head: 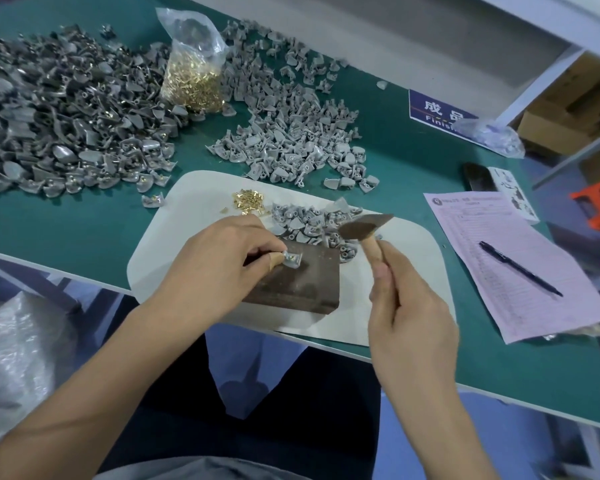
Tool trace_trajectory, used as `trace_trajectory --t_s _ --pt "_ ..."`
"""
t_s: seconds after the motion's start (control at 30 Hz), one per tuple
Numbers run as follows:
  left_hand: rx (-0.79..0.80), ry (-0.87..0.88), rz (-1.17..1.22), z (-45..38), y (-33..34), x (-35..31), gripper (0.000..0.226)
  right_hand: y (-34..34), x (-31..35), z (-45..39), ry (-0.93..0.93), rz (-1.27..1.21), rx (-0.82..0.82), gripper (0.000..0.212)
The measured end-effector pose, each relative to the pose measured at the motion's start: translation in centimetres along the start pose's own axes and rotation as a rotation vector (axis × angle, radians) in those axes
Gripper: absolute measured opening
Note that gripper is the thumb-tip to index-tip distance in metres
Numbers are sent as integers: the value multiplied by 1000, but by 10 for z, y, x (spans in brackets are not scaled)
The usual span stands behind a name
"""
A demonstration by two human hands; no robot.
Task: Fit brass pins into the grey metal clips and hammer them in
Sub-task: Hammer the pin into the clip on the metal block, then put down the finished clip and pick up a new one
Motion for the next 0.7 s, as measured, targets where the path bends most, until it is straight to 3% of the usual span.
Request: trace_trajectory --t_s 0.27,0.4,0.6,0.7 --pt "-25 -81 146 6 7 3 7 2 -51 29 405 151 76 35" --pt "-18 -91 66 5 5 0 8 1 -57 35 386 132 5 32" --pt "-46 -75 98 8 7 -1 5 10 -47 24 358 350 97 31" --pt "-171 -64 108 15 4 -3 5 14 -24 8 128 136 38 25"
Point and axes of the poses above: each hand's wrist, its own z-axis away from the middle knuckle, its own y-axis out of the palm, x = y × z, the point moved 3 cm from there along -z, towards the middle knuckle, and after that the axes turned 12 degrees about x, right-handed, at the moved point
